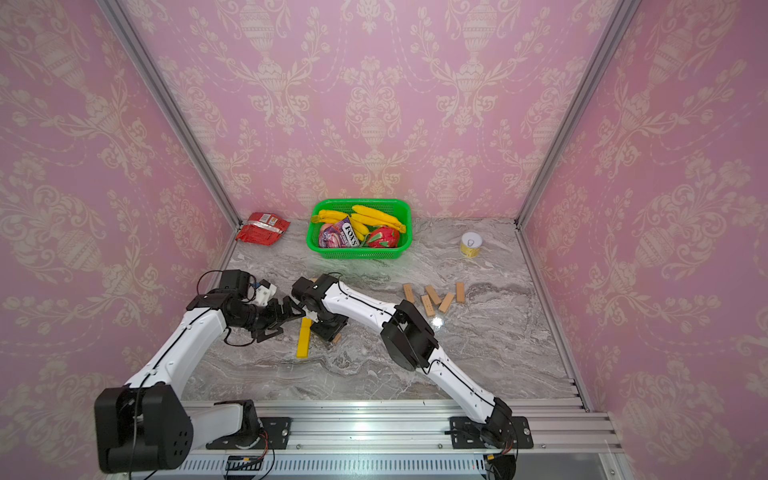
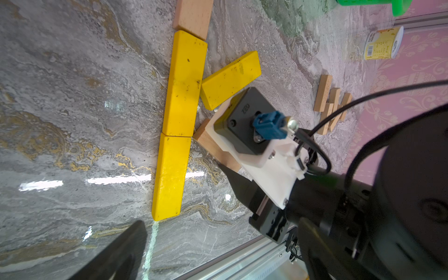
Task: Assemble the letter k with building blocks
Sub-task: Assemble the building block at the center of the board.
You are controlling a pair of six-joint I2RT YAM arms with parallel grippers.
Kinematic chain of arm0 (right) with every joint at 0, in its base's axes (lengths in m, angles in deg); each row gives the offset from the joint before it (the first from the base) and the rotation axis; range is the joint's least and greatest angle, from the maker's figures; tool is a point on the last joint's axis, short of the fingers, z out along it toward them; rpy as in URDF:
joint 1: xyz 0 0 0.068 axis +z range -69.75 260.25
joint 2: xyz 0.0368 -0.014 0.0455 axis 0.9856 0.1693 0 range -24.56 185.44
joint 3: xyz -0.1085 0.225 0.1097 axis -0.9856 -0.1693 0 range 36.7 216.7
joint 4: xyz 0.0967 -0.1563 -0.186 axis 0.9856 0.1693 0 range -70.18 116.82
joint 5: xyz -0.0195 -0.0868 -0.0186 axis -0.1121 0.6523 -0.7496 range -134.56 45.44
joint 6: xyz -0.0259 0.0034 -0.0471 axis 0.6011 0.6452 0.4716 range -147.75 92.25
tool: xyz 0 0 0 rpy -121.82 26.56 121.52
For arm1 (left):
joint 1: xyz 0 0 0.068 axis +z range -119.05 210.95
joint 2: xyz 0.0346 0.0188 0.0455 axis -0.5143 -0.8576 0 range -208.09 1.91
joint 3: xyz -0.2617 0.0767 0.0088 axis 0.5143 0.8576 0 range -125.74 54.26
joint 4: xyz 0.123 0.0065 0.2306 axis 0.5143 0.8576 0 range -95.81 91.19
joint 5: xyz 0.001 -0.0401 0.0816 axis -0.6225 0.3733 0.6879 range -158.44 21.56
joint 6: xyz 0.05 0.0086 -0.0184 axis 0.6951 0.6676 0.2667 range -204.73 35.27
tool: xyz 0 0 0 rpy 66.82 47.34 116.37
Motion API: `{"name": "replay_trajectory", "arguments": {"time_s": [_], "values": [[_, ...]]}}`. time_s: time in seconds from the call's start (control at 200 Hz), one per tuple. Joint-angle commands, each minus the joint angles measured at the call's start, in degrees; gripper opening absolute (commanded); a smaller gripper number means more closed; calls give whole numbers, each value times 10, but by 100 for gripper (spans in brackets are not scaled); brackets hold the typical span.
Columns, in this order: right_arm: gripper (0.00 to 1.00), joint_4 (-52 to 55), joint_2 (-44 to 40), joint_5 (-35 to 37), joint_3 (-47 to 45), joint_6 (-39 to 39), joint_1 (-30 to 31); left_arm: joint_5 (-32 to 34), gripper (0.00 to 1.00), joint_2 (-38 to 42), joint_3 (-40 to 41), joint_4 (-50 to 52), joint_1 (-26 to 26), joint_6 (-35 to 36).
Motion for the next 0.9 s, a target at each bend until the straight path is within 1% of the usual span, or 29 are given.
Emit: {"name": "replay_trajectory", "arguments": {"time_s": [0.0, 0.14, 0.375, 0.895], "values": [[39, 12, 2, -3, -19, -5, 1, -7, 99, 8, 9, -1, 3, 5], [37, 16, 6, -4, -11, -5, 1, -7, 99, 8, 9, -1, 3, 5], [36, 43, 34, 8, 44, -6, 5, -6, 99, 7, 9, -2, 3, 5], [36, 52, 46, 4, 79, -8, 6, -8, 99, 3, 9, -4, 3, 4]]}}
